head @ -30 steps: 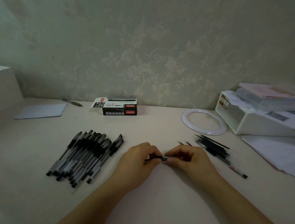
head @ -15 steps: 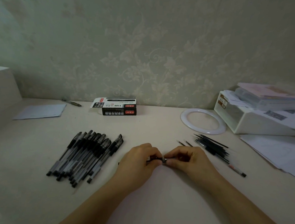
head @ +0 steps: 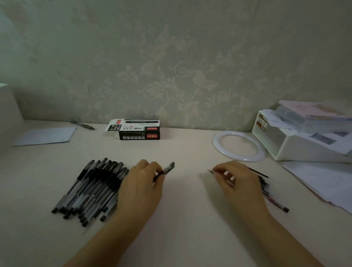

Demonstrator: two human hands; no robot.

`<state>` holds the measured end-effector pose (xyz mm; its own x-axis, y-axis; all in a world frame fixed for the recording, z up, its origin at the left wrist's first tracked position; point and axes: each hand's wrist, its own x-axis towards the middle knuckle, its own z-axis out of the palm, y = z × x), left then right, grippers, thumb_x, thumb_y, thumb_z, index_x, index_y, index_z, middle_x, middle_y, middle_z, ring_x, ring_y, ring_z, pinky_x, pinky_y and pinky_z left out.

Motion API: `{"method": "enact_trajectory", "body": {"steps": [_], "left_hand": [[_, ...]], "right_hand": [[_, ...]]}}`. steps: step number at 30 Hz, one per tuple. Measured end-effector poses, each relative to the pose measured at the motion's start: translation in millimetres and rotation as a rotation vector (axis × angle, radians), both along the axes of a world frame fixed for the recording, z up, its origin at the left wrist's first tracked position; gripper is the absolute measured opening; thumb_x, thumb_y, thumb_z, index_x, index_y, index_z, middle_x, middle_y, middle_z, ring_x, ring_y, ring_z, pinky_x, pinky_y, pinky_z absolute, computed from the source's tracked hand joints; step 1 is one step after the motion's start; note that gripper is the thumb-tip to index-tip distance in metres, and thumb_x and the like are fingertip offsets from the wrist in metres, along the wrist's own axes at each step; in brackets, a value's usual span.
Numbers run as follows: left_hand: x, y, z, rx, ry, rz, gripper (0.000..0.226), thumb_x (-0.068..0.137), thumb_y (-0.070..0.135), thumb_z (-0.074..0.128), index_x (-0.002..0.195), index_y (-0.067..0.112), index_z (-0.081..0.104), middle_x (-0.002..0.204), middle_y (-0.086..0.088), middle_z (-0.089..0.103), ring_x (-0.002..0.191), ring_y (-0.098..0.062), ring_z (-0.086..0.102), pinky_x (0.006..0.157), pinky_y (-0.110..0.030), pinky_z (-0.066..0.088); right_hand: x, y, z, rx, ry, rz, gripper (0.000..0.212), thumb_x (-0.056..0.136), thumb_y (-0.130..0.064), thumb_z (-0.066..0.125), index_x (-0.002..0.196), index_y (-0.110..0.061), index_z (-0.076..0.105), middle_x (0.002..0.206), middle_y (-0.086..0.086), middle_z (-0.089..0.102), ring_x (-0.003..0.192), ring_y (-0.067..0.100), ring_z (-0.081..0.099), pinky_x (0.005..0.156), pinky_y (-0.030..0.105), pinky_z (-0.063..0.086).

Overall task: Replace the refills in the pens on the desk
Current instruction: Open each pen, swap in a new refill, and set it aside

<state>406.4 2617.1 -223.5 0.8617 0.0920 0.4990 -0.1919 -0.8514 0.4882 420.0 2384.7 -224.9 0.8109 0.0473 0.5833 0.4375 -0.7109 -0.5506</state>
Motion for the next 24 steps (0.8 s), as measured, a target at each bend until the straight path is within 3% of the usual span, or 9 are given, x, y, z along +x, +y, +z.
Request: {"method": "enact_trajectory", "body": {"steps": [5, 10, 16, 24], "left_hand": [[0.9, 9.3, -2.4, 0.016, 0.060, 0.126, 0.014, 0.093, 0.024, 0.058, 0.106, 0.022, 0.062, 0.090, 0.007, 0.048, 0.078, -0.013, 0.049, 0.065, -0.027, 0.044], [0.1, 10.5, -1.8, 0.020, 0.091, 0.130, 0.025, 0.092, 0.014, 0.055, 0.115, 0.021, 0.061, 0.104, 0.001, 0.054, 0.090, -0.015, 0.053, 0.073, -0.031, 0.050], [-0.6, 4.8, -1.7, 0.021, 0.054, 0.031, 0.019, 0.092, 0.017, 0.057, 0.109, 0.020, 0.065, 0.104, 0.002, 0.056, 0.092, -0.016, 0.055, 0.079, -0.034, 0.052], [-2.7, -6.4, -2.9, 0.001, -0.004, -0.104, 0.010, 0.087, 0.014, 0.064, 0.093, 0.019, 0.070, 0.089, 0.006, 0.055, 0.081, -0.013, 0.057, 0.071, -0.034, 0.052]], "right_hand": [[-0.1, -27.6, 6.5, -0.052, 0.045, -0.284, 0.009, 0.087, -0.011, 0.070, 0.088, -0.020, 0.068, 0.088, -0.007, 0.059, 0.083, 0.021, 0.055, 0.072, 0.038, 0.050], [-1.3, -34.2, 5.6, -0.131, 0.165, -0.367, 0.007, 0.088, -0.015, 0.068, 0.095, -0.015, 0.071, 0.093, -0.002, 0.057, 0.088, 0.023, 0.054, 0.075, 0.036, 0.047], [-1.1, -28.8, 6.0, -0.156, 0.220, -0.400, 0.007, 0.089, -0.019, 0.067, 0.095, -0.015, 0.068, 0.093, -0.001, 0.054, 0.091, 0.023, 0.053, 0.076, 0.037, 0.048], [-0.9, -26.0, 6.7, -0.195, 0.285, -0.430, 0.011, 0.091, -0.024, 0.067, 0.095, -0.014, 0.066, 0.091, -0.002, 0.049, 0.089, 0.021, 0.049, 0.076, 0.037, 0.046]]}}
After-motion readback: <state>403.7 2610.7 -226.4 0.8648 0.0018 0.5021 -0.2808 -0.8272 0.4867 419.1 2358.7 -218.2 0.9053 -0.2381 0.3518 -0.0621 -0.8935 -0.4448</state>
